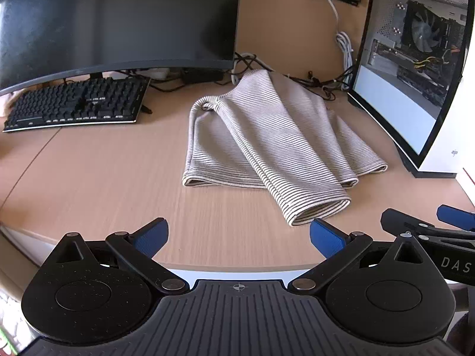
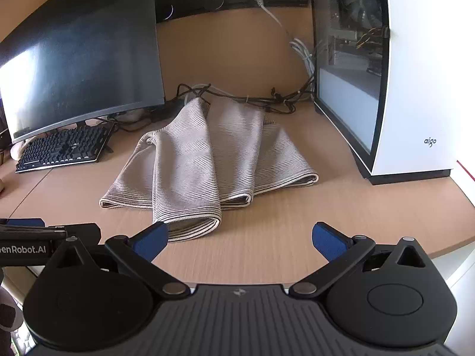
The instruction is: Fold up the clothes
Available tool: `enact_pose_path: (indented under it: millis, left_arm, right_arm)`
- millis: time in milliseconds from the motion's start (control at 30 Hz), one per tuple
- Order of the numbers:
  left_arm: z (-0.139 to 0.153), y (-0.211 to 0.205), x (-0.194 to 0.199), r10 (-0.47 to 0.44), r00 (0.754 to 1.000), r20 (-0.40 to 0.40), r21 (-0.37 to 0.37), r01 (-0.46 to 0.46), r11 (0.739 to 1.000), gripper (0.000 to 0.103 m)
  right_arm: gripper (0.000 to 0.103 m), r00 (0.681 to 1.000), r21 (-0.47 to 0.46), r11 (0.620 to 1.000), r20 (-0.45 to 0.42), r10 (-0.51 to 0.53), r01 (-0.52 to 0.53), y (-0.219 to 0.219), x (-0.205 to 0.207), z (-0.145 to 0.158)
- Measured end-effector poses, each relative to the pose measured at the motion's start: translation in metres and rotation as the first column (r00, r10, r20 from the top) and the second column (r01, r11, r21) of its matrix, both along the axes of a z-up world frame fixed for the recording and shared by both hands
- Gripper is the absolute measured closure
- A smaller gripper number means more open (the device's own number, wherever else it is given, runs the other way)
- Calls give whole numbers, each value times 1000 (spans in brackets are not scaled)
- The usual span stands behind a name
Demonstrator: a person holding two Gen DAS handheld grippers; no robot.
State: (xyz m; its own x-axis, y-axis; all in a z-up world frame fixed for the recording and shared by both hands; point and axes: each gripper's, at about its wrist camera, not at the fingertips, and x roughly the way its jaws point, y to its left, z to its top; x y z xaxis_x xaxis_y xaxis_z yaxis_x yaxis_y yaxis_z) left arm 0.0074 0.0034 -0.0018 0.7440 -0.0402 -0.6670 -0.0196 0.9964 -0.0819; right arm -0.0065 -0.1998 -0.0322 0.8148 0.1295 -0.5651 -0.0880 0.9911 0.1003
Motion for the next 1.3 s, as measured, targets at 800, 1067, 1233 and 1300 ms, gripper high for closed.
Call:
enact_pose_path:
  millis: [800,1067,1233,1300]
  left_arm:
    - [-2,12,9,2,1000,-20,-34,-3,999,0]
    - [-2,12,10,1,1000,-24,-31,-2,1000,0]
    - [-4,12,12,2,1000,-31,-31,-2,1000,0]
    - [-4,12,12,-2,999,-33,-30,1,1000,0]
  right_arm:
    - [0,1000,-21,1000,-19,-16,15,4,6,2]
    - [0,1000,-19,1000,-21,-19,19,1,7,1]
    - [0,1000,-18,1000,-30,-6,6,2,8,0]
    - [0,1000,-17,1000,-30,-9,8,1,8,-1]
